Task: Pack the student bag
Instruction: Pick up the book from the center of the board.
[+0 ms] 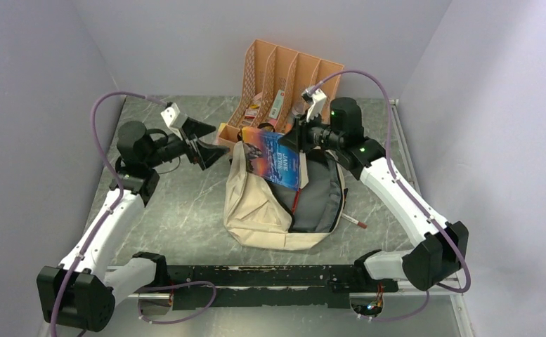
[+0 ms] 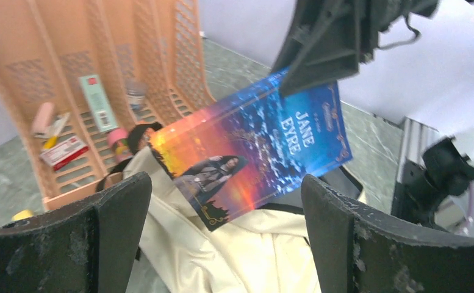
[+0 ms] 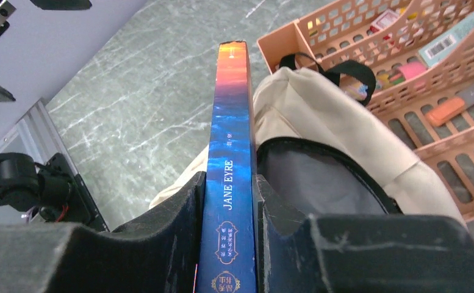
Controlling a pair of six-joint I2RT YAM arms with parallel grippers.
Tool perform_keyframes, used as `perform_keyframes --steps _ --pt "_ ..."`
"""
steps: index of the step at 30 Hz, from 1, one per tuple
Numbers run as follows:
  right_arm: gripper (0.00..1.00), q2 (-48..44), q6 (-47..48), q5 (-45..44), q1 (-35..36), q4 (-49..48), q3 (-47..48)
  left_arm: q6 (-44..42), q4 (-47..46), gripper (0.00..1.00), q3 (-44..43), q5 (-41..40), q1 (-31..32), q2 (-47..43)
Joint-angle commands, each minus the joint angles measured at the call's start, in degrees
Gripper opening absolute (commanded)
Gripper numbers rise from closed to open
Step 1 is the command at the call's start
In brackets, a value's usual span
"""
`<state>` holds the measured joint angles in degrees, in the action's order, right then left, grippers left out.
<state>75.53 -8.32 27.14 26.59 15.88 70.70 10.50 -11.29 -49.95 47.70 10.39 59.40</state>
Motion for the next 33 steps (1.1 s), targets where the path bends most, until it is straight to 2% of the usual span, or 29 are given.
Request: perform_keyframes --steps 1,9,16,21,27,33 --pt "0.0 -4.44 0.04 5.06 -1.1 -5.68 -1.18 0.02 -16.66 0.95 4.52 9.64 1.73 0.64" --pt "0.0 -9.27 3.8 12.6 -1.19 -13.51 -7.14 -2.5 -22.96 0.96 8.39 16.45 3.29 6.04" --pt "0.0 -12.64 6.46 19.95 -1.19 -18.59 -10.43 -16.76 -7.71 0.97 5.93 15.73 5.51 5.79" --pt "0.0 -12.77 6.83 24.07 -1.19 -19.61 -10.58 -14.73 -9.71 0.96 6.51 12.93 5.73 5.99" --pt "0.0 -12.69 7.45 24.65 -1.19 -18.93 -10.17 -14.32 -10.01 0.97 5.87 12.13 5.78 6.66" --pt "0.0 -13.62 5.96 24.92 -1.19 -21.57 -10.08 -10.93 -13.98 0.92 6.25 19.29 6.39 7.87"
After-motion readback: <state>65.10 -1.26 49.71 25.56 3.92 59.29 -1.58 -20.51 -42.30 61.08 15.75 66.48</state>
